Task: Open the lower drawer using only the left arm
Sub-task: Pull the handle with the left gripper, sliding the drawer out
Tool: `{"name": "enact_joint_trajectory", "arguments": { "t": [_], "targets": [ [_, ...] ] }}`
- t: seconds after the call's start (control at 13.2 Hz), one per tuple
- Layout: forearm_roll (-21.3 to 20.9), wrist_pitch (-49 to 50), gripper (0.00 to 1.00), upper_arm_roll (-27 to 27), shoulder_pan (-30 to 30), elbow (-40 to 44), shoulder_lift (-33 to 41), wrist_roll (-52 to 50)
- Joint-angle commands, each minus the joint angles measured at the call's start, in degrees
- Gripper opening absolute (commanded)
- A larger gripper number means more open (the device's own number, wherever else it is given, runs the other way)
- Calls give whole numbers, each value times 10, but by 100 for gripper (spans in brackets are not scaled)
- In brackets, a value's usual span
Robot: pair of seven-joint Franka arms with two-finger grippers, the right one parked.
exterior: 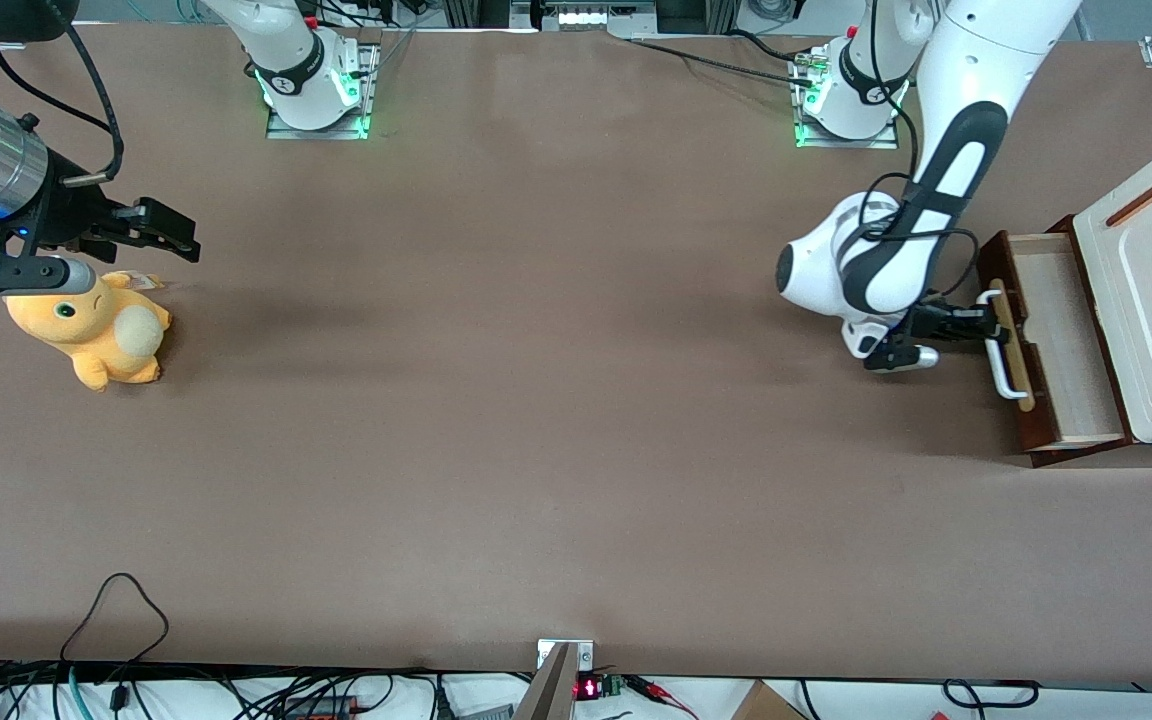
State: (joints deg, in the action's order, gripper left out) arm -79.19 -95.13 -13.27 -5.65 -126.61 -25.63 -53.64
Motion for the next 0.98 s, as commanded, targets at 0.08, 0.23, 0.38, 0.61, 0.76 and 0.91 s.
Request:
{"name": "enact_joint_trajectory", "arguments": {
  "t": [0.08,0.23,0.38,0.61,0.76,0.91],
  "targets": [
    [16,-25,12,-14,-21,27,6,62],
    [16,-38,99,-13,-19,27,9,71],
    [18,-45,100,-14,-14,27,18,76],
    [96,-73,100,-14,-7,46,54,77],
    [217,-107,100,-14,3,73,94,79],
    [284,-111,100,-15,6,86,133,152]
  ]
}}
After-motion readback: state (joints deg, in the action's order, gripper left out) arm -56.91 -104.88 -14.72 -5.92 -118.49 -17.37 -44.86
